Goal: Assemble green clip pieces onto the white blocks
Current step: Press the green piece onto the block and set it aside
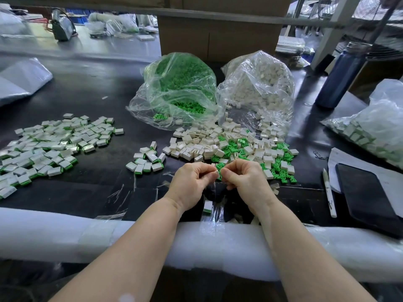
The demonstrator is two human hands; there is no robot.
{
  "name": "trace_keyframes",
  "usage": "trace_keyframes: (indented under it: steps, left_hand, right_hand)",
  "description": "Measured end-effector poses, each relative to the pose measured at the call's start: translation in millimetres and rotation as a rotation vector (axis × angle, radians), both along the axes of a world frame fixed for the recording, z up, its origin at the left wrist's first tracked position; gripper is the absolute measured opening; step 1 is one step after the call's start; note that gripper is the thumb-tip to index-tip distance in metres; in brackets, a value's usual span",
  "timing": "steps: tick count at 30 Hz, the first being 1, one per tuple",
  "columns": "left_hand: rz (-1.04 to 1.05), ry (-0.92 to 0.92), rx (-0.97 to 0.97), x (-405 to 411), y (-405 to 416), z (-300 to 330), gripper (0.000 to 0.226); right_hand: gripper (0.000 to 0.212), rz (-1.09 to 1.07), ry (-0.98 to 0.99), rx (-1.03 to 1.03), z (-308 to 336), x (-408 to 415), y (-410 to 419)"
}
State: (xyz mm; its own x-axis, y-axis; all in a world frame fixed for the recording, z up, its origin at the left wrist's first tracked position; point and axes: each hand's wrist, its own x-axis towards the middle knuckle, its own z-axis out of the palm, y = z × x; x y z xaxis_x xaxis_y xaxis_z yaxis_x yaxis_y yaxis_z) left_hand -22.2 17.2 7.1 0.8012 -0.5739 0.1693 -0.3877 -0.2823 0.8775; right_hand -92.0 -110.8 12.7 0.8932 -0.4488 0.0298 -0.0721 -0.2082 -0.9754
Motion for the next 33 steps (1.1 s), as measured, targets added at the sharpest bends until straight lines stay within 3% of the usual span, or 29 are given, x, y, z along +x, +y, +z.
trace_keyframes:
  steps: [17,23,28,33]
  left_hand:
    - [-0.006,-0.183,0.02,-5.8,-1.8,2.5,0.012]
    - [-0.061,-0.208,0.082,-4.4,-2.0,1.2,0.014]
    - [0.024,-0.051,-0.039,-5.3,-5.1,0.7,0.019]
    - [0.043,0.097,-0.099,-4.5,-5.5,2.7,0.009]
  right_hand:
    - [0.014,0.032,0.008,0.056,5.0,-3.4,-2.3]
    - [0.02,0.065,0.03,-0.023,1.9,-3.0,-2.7]
    - [0.011,0.002,-0.077,0.126,-1.3,-0.5,-2.2]
    - [0.011,0.004,-0.13,0.219,-0.5,0.2,-0.7]
